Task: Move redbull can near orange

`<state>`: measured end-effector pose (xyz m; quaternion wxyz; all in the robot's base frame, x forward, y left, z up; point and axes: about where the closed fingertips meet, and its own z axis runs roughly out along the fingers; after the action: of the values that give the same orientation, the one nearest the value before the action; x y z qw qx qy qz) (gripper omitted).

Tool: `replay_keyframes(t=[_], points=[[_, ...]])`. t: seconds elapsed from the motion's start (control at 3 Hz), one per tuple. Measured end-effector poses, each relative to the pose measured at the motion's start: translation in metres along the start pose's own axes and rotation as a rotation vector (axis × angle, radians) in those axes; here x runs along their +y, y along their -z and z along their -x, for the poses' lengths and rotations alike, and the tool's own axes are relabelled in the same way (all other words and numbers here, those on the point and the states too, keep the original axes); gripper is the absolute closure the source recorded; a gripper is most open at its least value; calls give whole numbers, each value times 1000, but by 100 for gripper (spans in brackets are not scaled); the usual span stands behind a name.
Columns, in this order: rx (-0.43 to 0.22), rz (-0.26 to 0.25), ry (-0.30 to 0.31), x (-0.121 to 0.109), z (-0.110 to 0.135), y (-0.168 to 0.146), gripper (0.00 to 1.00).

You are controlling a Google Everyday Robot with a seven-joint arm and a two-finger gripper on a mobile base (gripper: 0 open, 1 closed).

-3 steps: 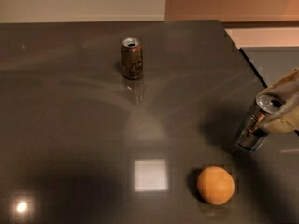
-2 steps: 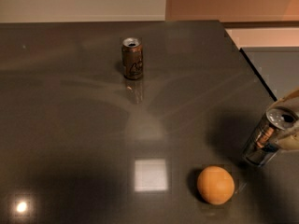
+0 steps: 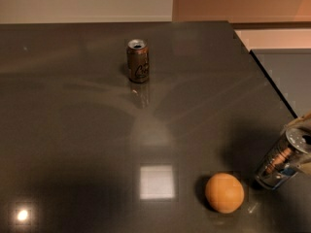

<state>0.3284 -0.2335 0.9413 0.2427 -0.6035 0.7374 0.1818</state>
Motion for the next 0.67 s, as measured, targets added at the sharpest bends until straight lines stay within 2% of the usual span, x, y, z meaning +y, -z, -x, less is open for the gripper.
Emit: replay_keyframes(t=[0.67], points=[[-24, 41, 36, 2, 2, -11, 100]])
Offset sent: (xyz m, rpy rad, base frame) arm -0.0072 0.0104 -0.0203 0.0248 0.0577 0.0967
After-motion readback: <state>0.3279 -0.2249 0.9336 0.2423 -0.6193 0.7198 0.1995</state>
